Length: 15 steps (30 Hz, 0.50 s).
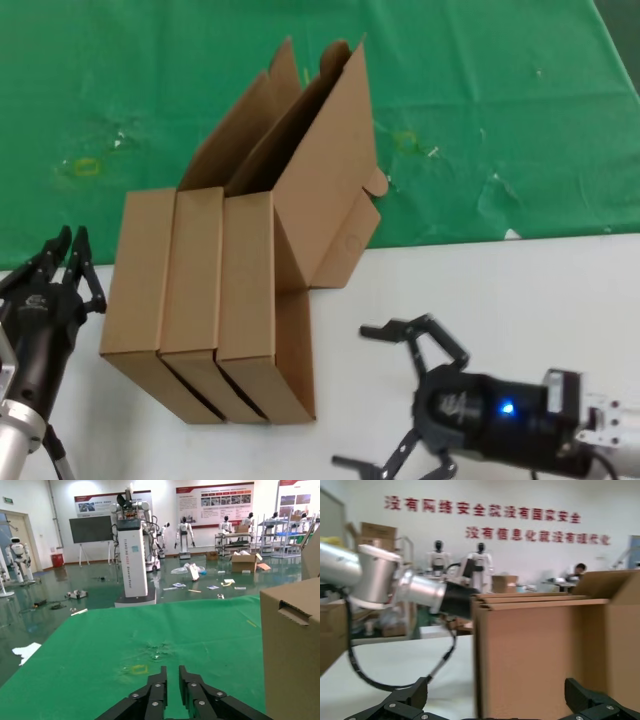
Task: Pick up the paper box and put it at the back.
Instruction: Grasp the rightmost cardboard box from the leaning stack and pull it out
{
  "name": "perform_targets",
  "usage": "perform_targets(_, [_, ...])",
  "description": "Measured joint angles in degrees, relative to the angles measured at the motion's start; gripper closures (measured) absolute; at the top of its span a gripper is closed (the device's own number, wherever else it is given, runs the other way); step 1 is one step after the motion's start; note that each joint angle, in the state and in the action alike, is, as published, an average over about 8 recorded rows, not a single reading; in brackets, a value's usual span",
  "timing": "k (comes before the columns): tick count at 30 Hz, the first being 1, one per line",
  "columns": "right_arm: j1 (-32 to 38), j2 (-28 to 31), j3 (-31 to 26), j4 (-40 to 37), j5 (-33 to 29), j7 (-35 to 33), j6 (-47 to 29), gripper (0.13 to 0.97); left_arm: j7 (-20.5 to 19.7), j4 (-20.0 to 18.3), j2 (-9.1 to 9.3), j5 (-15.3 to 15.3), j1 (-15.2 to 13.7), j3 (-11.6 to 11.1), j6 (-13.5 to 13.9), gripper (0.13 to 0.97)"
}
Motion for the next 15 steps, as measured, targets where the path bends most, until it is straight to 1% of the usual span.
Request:
perform_targets(4, [2.01, -3.54, -0.52, -2.72, -4.77, -0.64, -2.52, 0.129, 0.00, 0.00, 0.00, 0.00, 0.00, 0.00, 0.00, 0.895])
perform_targets(9, [3.62, -7.22, -0.56, -4.83, -9.66, -1.20, -3.59, 0.129, 0.00, 0.00, 0.00, 0.00, 0.00, 0.00, 0.00, 0.942])
perform_targets(15, [4.99, -9.90, 0.41, -5.65, -13.22, -0.75, -3.98, 0.129, 0.00, 0.00, 0.00, 0.00, 0.00, 0.00, 0.00, 0.945])
